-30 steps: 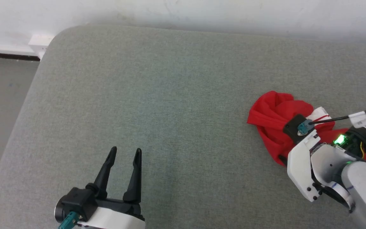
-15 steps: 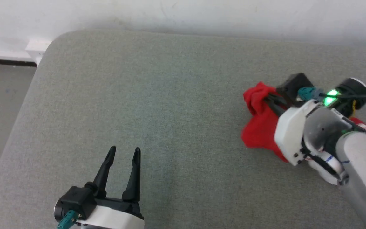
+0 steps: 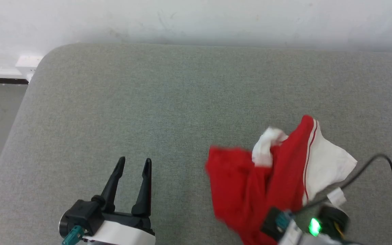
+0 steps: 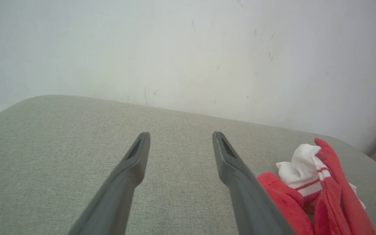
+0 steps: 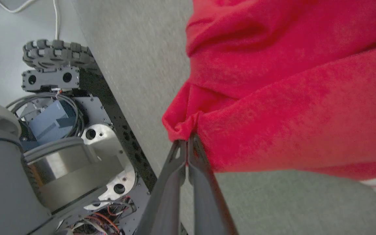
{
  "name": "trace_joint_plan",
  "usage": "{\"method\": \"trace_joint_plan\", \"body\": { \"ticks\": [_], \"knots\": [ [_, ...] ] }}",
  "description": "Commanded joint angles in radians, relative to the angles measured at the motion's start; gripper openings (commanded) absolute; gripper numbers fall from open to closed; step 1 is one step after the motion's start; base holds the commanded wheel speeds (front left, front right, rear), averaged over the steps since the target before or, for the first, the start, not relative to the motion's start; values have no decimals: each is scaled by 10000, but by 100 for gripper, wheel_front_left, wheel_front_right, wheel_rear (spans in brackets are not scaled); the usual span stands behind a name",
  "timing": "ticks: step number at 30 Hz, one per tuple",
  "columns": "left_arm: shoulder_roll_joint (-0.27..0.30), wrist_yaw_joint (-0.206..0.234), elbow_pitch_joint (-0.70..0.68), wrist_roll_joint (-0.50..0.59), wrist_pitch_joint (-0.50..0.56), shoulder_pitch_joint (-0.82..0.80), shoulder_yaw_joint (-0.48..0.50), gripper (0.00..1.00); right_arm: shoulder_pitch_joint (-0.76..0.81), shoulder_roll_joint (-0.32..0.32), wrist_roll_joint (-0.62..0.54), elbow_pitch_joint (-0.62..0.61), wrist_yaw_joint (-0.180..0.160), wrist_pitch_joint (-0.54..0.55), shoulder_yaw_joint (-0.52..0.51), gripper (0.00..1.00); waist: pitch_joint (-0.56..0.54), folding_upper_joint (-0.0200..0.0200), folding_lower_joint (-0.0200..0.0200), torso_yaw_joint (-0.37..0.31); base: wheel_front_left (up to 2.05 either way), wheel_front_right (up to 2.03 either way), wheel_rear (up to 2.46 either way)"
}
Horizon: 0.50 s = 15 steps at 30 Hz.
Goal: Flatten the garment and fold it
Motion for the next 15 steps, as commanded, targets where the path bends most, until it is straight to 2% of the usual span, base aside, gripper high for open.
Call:
{"method": "trace_joint_plan", "body": {
  "ticks": [1,4,7,8,10,15],
  "knots": [
    [-18,53,5,-96,-47,54,6,100,462,-473,66,-16,-7,327,-86,0,27,0,0,23,0,0,0],
    [-18,57,27,-116,-47,67,45,100,958,-933,-104,131,-7,469,-587,0,15,0,0,-4,0,0,0],
    [-18,59,103,-115,-47,76,62,100,1180,-968,-586,427,-7,132,-1101,0,-70,0,0,-46,0,0,0],
    [-18,58,125,-113,-47,81,68,100,1195,-897,-797,519,-7,-60,-1240,29,-109,0,0,-63,0,0,0],
    [-18,57,152,-105,-47,101,76,100,1260,-506,-1078,738,-7,-509,-1672,100,-199,0,0,-101,0,0,0],
    [-18,54,154,-49,-47,179,87,100,1418,617,-894,645,-7,-1199,-2628,100,-411,0,0,-167,0,0,0]
  ]
}}
